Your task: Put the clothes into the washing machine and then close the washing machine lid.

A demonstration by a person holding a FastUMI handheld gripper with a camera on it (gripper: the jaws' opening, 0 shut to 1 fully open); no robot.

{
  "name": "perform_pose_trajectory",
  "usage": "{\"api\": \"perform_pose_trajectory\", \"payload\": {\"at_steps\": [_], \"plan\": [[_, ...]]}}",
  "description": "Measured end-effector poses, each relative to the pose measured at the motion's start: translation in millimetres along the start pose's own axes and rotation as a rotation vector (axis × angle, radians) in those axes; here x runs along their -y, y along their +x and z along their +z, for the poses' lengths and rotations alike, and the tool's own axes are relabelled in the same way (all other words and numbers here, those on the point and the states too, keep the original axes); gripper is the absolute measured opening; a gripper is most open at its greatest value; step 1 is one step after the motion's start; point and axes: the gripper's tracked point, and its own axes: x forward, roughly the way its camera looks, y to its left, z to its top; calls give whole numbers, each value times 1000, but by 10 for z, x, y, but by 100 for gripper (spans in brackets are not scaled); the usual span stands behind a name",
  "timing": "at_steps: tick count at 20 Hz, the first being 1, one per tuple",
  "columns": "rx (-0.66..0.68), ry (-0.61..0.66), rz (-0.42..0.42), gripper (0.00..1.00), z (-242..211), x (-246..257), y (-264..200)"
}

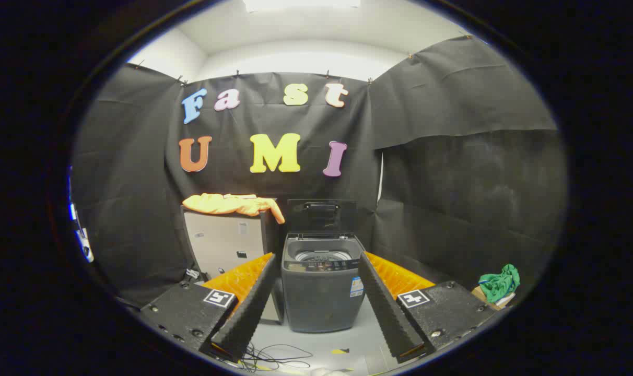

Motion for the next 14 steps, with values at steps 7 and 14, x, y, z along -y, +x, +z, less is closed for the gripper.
{"api": "perform_pose_trajectory", "payload": {"at_steps": [7, 14], "plan": [[-2, -1, 3, 98, 12, -63, 19], [-6, 7, -9, 98, 34, -94, 79]]}}
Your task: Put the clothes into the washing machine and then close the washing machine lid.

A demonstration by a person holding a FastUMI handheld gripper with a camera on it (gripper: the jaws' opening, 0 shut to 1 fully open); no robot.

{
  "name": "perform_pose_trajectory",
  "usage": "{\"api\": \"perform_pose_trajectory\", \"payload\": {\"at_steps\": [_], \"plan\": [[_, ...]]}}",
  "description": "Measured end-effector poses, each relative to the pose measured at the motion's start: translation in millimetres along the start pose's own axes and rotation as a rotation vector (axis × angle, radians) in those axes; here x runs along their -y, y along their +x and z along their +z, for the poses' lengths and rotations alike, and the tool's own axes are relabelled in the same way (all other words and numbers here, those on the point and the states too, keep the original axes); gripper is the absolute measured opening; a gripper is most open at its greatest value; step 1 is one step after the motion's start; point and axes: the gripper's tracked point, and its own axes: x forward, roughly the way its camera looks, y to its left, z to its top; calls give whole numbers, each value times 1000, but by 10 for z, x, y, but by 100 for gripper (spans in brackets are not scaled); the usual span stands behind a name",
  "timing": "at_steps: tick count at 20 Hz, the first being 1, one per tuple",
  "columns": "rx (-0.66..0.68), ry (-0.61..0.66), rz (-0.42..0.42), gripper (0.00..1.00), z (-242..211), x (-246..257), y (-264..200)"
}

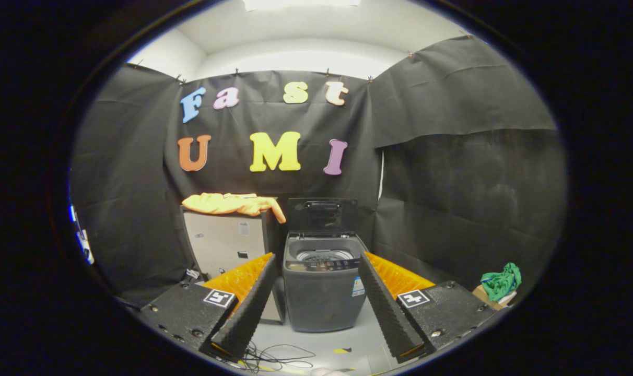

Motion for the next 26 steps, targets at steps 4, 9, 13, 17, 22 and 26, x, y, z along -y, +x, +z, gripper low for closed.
{"api": "perform_pose_trajectory", "payload": {"at_steps": [4, 9, 13, 17, 22, 26], "plan": [[-9, 3, -14, 98, 29, 35, 42], [-22, 2, -48, 98, 268, 159, 257], [-29, 32, -56, 98, 598, 207, 523], [-45, 66, -72, 98, 942, 210, 950], [8, 55, -22, 98, 1504, -36, 1574], [32, 29, 43, 98, 1885, -471, 2151]]}}
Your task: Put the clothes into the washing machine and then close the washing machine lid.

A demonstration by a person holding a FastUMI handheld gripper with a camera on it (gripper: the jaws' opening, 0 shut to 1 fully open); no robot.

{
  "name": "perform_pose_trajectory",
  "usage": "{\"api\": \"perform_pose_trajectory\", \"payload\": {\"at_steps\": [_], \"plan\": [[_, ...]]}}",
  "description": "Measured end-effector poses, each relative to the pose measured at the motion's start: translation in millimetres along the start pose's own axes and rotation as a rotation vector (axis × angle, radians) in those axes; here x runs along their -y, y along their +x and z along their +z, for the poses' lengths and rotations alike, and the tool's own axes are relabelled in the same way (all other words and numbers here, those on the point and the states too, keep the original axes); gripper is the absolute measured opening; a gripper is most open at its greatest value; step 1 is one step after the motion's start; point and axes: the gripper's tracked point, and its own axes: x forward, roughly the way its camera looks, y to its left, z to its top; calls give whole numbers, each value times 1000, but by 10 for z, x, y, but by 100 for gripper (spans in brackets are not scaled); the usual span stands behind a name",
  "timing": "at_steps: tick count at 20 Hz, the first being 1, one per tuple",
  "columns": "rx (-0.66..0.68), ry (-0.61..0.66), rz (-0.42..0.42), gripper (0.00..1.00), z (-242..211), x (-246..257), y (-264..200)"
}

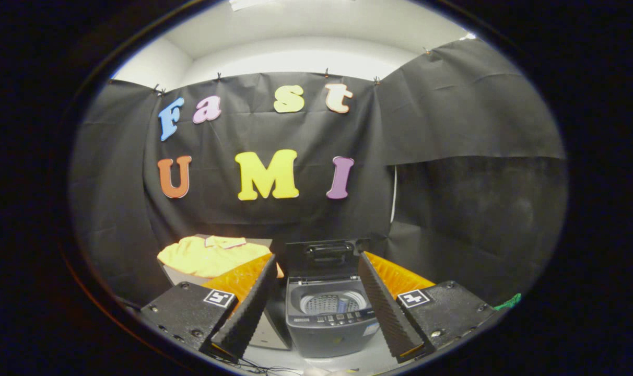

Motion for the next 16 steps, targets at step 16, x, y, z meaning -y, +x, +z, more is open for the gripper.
{"api": "perform_pose_trajectory", "payload": {"at_steps": [16], "plan": [[-119, 65, 238, 98, 332, -2288, 1910]]}}
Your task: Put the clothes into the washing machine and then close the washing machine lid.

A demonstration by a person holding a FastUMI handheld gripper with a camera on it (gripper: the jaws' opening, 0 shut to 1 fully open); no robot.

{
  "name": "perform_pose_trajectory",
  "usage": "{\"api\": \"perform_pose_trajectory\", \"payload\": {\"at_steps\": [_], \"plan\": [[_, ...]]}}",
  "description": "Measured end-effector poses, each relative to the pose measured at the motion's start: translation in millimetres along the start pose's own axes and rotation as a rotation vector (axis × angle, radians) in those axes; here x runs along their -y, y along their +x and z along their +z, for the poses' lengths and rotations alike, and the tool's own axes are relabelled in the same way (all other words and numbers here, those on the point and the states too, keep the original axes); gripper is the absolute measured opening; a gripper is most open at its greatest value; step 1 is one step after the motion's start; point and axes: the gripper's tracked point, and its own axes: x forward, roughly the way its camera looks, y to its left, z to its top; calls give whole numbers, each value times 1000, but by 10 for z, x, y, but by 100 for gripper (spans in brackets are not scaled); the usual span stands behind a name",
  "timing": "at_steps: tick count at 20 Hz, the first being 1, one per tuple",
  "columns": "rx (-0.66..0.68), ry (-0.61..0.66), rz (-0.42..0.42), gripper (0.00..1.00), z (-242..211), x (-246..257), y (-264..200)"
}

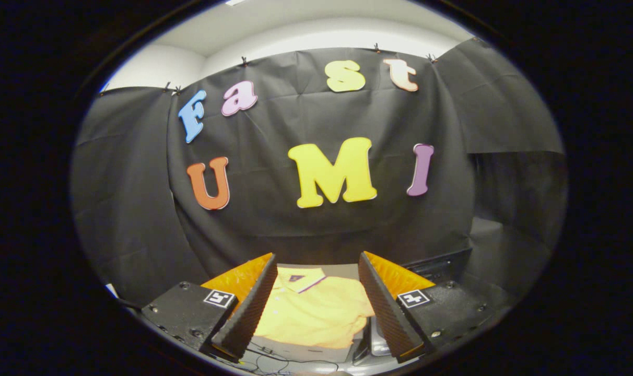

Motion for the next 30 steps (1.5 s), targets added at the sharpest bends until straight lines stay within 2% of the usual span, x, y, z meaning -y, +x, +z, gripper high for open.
{"api": "perform_pose_trajectory", "payload": {"at_steps": [6, 13, 19, 21, 23, 27, 30], "plan": [[-131, -39, 26, 98, -557, -449, 778], [-334, -59, -2, 98, -1375, -548, 1444], [-464, -93, -40, 98, -1956, -504, 1667], [-457, -155, -54, 98, -1972, -515, 1680], [-472, -143, -76, 98, -1971, -514, 1662], [-545, -141, -58, 98, -1991, -514, 1657], [-554, -147, -12, 98, -1982, -506, 1671]]}}
